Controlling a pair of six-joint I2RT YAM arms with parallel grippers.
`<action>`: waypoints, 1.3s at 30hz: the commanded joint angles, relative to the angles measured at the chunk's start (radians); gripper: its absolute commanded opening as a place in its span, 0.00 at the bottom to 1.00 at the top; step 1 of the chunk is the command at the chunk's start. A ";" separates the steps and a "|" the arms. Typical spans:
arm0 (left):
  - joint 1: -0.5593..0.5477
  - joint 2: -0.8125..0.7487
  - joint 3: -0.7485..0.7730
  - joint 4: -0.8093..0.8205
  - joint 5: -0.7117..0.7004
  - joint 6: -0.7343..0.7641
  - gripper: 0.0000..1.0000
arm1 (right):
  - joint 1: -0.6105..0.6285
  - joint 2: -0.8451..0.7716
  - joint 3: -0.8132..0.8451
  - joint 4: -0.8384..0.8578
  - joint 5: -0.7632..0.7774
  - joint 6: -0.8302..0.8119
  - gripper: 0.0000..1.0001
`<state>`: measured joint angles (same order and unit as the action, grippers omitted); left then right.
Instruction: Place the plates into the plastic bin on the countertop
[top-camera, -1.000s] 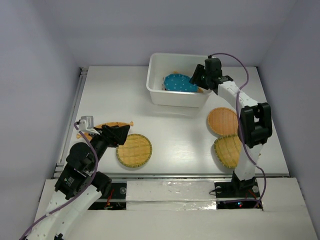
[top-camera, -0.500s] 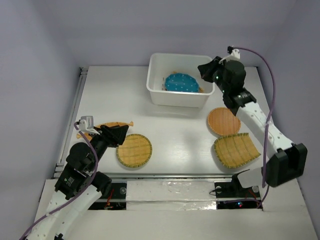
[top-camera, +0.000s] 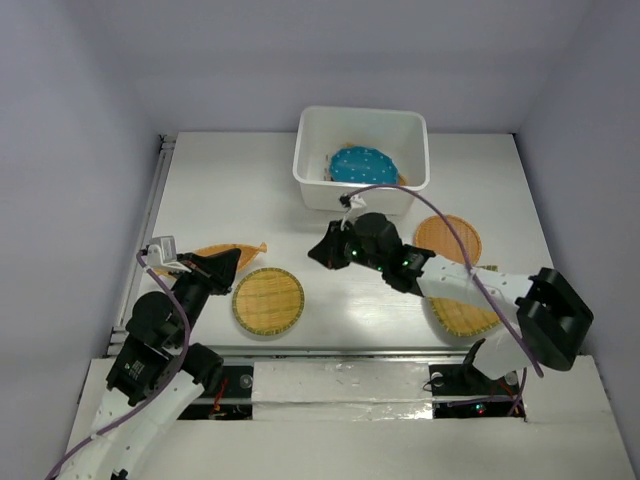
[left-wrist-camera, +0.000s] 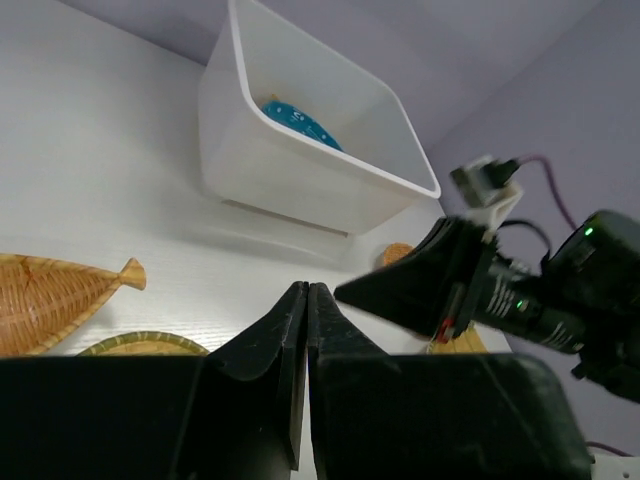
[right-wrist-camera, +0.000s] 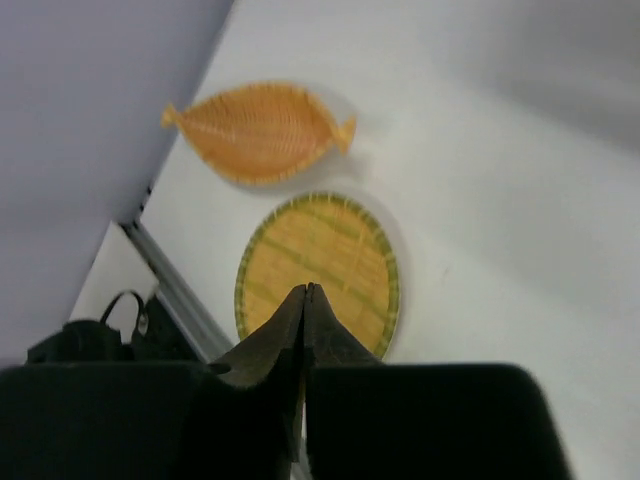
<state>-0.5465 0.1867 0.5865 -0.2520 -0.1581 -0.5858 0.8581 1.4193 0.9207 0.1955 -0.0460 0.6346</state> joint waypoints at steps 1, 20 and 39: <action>0.007 -0.003 0.009 0.028 -0.032 -0.003 0.00 | 0.036 0.053 -0.039 0.119 -0.003 0.062 0.12; 0.007 0.080 0.009 0.031 -0.021 -0.002 0.31 | 0.137 0.448 -0.065 0.367 -0.138 0.244 0.41; 0.016 0.005 0.006 0.034 -0.018 -0.003 0.32 | 0.137 0.049 -0.201 0.161 0.035 0.146 0.00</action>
<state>-0.5407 0.2165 0.5865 -0.2523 -0.1841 -0.5922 0.9897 1.6161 0.7048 0.4229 -0.1127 0.8619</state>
